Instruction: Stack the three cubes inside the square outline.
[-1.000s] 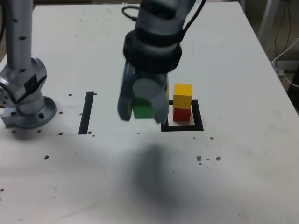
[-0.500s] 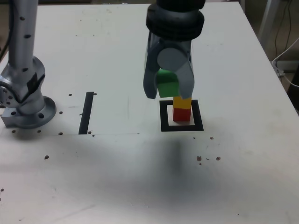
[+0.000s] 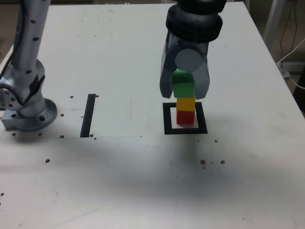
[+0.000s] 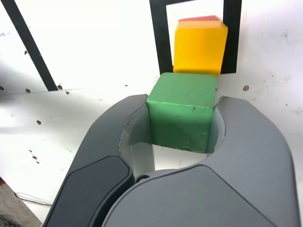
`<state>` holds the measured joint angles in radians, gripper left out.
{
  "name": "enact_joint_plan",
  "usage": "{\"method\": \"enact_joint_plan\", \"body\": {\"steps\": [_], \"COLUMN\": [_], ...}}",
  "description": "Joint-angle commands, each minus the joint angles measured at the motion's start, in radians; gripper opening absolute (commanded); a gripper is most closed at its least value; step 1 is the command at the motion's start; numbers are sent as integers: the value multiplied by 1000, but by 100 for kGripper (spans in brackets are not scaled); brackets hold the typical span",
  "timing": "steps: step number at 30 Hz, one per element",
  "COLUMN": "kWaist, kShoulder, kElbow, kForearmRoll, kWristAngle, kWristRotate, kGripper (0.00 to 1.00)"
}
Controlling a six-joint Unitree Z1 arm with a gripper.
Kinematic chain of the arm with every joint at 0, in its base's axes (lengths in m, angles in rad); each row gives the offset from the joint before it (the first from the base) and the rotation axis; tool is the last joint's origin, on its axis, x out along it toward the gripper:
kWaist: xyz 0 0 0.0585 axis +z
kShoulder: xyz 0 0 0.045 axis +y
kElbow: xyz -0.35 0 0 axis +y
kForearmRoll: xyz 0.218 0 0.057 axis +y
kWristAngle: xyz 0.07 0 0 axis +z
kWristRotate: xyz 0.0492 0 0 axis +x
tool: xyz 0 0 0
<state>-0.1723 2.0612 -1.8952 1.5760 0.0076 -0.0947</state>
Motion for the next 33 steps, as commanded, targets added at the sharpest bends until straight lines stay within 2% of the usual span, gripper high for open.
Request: {"method": "enact_joint_plan", "body": {"steps": [1,33], "kWaist": [6,32], "kShoulder": [9,42], "kElbow": [-8,-9], "kForearmRoll": [22,7], "kWristAngle": [5,40], "kWristRotate": [5,13], "kGripper": [28,28]}}
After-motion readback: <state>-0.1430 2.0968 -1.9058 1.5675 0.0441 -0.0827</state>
